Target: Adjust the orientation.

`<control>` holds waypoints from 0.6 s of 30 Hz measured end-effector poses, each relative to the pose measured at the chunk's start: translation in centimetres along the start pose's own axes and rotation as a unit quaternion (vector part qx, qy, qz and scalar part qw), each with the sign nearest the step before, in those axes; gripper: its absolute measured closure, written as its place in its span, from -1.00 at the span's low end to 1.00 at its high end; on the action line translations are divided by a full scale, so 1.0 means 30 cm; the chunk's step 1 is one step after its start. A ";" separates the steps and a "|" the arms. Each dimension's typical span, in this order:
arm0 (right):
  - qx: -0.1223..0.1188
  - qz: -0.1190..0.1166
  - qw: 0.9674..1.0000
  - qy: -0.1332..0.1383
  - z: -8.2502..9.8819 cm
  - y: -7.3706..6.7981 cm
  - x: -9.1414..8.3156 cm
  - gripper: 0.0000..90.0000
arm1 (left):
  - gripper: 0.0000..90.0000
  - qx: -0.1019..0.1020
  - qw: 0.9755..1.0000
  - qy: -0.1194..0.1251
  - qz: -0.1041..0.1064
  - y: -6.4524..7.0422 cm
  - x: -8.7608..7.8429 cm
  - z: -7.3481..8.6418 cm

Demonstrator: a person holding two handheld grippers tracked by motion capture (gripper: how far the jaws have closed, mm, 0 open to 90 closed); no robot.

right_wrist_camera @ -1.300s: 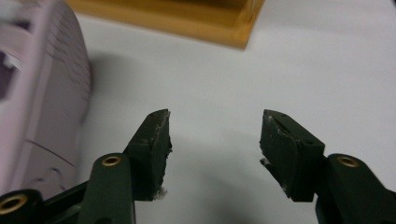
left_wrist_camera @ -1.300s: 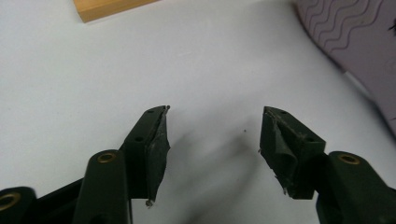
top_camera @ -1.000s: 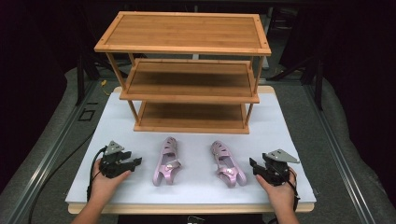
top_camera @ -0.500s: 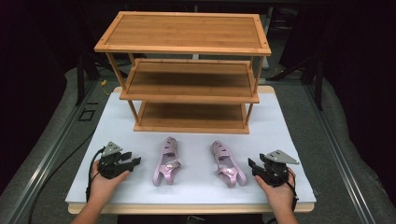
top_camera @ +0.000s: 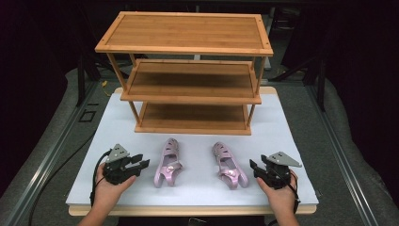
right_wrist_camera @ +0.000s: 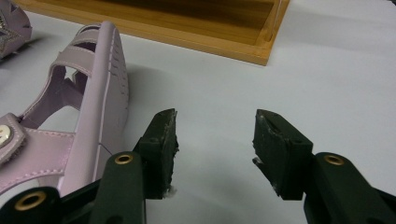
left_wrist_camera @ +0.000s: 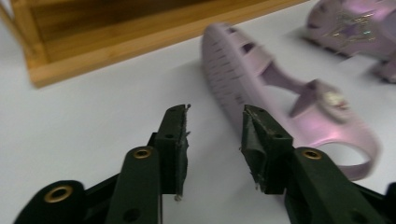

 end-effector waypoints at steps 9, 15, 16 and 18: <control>0.003 -0.001 1.000 0.001 -0.001 -0.002 0.000 0.09 | 0.56 0.021 0.999 -0.008 0.028 0.079 0.029 -0.016; 0.012 -0.002 1.000 0.002 0.000 0.003 0.000 0.09 | 0.71 0.030 0.999 -0.013 0.032 0.104 0.040 -0.025; 0.012 -0.002 1.000 0.002 0.000 0.003 0.000 0.09 | 0.73 0.030 0.999 -0.013 0.032 0.104 0.040 -0.025; 0.015 -0.001 1.000 0.005 0.000 0.004 0.001 0.09 | 0.75 0.034 0.999 -0.018 0.038 0.114 0.050 -0.026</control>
Point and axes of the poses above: each handheld gripper's, and its own axes: x roughly forward along the jaws, z roughly out of its underside, y roughly to its right, the point moved 2 cm from there along x, roughly forward along the jaws, and after that the axes turned 9 degrees about z, right-handed, at the moved point
